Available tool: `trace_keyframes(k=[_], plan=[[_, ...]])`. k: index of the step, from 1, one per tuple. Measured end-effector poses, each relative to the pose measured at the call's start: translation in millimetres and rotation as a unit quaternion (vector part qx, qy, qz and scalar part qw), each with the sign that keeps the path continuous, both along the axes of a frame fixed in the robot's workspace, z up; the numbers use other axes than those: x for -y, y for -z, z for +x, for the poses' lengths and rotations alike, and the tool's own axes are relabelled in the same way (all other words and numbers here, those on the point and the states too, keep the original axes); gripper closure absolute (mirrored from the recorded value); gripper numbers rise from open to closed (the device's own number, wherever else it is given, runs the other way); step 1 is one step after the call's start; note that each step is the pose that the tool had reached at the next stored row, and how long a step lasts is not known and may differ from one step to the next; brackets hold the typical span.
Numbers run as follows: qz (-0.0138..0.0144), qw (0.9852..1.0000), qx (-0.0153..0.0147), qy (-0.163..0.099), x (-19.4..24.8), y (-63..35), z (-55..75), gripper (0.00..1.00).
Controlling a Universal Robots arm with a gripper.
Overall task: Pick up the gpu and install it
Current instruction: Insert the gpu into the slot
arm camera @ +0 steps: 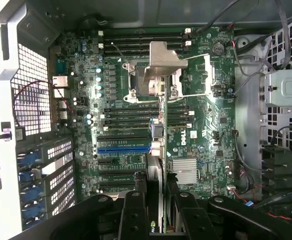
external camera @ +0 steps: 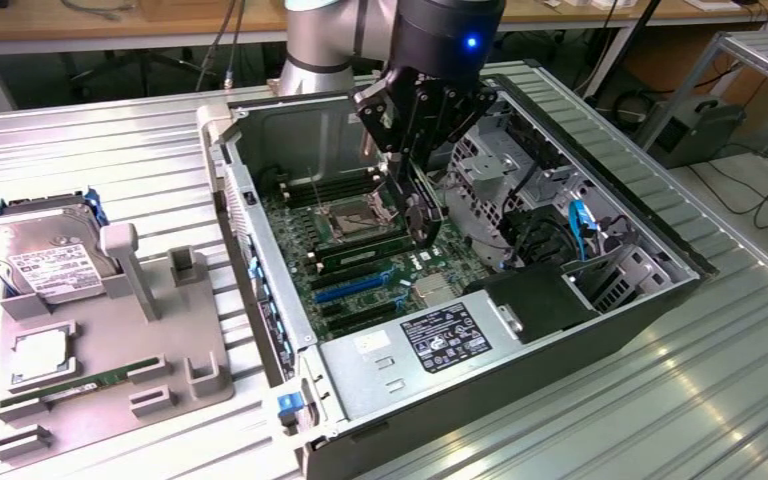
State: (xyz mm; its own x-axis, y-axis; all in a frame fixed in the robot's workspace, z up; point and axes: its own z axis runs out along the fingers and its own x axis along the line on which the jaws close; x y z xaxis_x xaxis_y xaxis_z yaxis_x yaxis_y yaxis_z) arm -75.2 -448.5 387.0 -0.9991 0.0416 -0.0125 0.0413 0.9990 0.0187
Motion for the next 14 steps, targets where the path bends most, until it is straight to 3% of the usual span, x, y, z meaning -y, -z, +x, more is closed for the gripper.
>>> trace_keyframes(k=[8, 11, 14], plan=[[-0.0001, 1.0, 0.0, -0.004, 0.0, 0.0, 0.0, 0.74], [-0.0001, 0.9993, 0.0, -0.036, -0.1, 0.0, 0.0, 0.74], [0.0, 0.9969, 0.0, -0.079, 0.0, 0.1, 0.0, 0.74]])
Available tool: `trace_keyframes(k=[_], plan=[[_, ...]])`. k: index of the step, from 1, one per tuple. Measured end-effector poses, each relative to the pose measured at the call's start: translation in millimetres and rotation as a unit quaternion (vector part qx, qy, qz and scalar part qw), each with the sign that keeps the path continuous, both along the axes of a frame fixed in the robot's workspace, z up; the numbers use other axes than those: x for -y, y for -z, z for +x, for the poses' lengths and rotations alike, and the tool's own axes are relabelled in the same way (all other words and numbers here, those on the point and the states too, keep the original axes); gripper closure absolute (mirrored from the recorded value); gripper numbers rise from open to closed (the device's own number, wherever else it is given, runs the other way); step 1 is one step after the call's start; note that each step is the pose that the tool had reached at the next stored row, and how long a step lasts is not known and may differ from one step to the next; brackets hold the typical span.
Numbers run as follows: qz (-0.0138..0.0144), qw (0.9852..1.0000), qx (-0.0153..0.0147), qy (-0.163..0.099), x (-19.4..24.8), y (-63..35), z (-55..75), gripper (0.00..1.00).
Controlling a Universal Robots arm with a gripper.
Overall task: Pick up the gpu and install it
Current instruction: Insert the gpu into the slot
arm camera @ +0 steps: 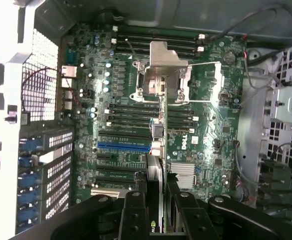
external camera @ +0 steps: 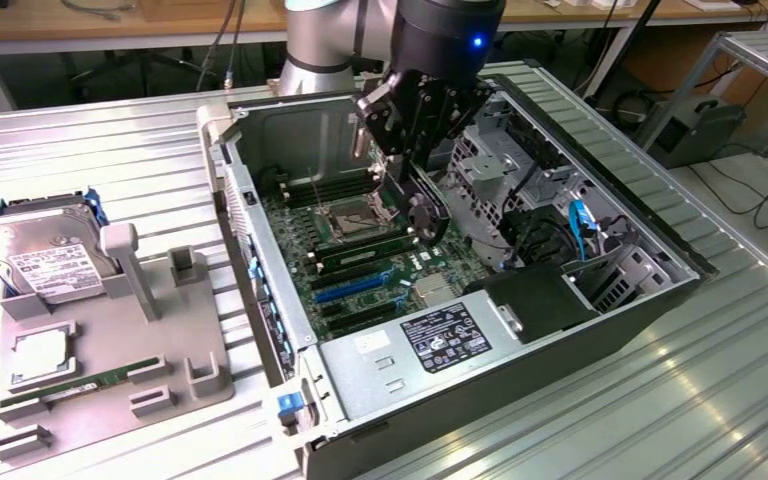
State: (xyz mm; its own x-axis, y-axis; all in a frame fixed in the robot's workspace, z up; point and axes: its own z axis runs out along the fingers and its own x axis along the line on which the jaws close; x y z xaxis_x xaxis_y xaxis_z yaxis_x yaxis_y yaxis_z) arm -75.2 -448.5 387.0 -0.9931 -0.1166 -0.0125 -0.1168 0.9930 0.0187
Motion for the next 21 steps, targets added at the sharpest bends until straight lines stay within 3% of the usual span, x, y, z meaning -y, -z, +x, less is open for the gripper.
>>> trace_keyframes(k=[4, 6, 11, 17, 21], plan=[[0.0, 0.9989, 0.0, -0.047, 0.0, 0.0, 0.0, 0.74], [0.0, 0.9965, 0.0, -0.084, 0.0, 0.1, 0.0, 0.74], [0.0, 0.9911, 0.0, -0.133, 0.0, 0.4, 0.0, 0.74], [0.0, 0.9814, 0.0, -0.192, 0.0, 1.3, 0.0, 0.74], [0.0, 0.9734, 0.0, -0.229, 0.0, 2.3, 0.0, 0.74]])
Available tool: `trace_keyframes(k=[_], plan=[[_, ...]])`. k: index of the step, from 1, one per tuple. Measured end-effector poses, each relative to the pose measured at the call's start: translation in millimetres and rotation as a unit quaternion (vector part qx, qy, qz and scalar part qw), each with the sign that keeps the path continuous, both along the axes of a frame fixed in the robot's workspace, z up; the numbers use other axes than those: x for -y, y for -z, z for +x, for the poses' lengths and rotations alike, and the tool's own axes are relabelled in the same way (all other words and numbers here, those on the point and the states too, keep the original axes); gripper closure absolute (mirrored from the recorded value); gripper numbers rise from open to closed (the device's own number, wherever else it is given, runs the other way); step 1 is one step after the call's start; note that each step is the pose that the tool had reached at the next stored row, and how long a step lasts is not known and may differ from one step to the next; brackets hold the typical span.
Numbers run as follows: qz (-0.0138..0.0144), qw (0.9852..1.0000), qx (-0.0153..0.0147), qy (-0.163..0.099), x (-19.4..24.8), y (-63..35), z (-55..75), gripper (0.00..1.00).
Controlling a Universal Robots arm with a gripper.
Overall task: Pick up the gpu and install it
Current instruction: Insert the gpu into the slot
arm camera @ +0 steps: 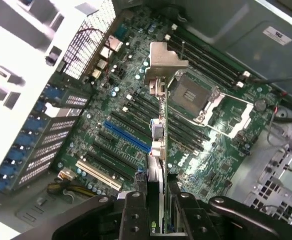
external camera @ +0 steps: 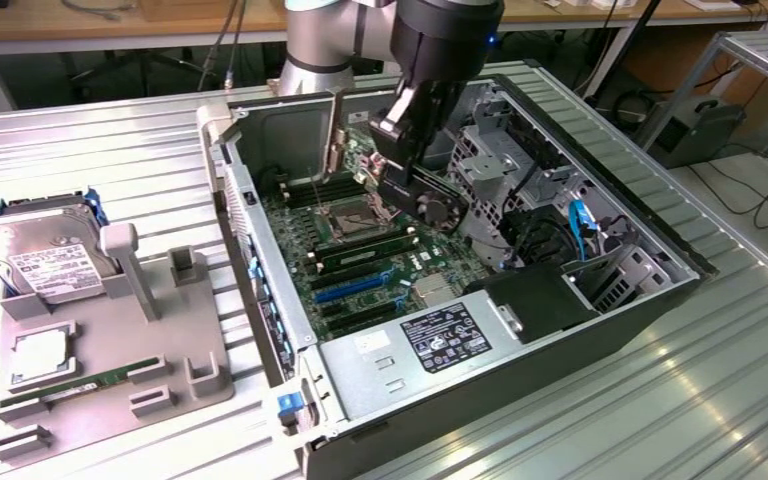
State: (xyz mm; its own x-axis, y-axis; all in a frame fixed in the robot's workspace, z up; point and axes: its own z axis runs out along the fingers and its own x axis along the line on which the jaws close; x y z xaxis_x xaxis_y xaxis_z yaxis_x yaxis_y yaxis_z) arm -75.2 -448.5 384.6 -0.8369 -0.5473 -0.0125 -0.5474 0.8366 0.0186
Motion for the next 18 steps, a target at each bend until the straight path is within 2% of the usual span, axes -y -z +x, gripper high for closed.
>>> trace_keyframes(k=[5, 10, 16, 18], plan=[[0.0, 0.9989, 0.0, -0.046, 0.0, 1.8, 0.0, 0.74], [0.0, 0.9958, 0.0, -0.092, 0.0, 3.9, 0.0, 0.74], [-0.0001, 0.9882, 0.0001, -0.153, 0.0, 7.3, 0.0, 0.74], [-0.0001, 0.9849, 0.0002, -0.173, 0.0, 8.7, 0.0, 0.74]])
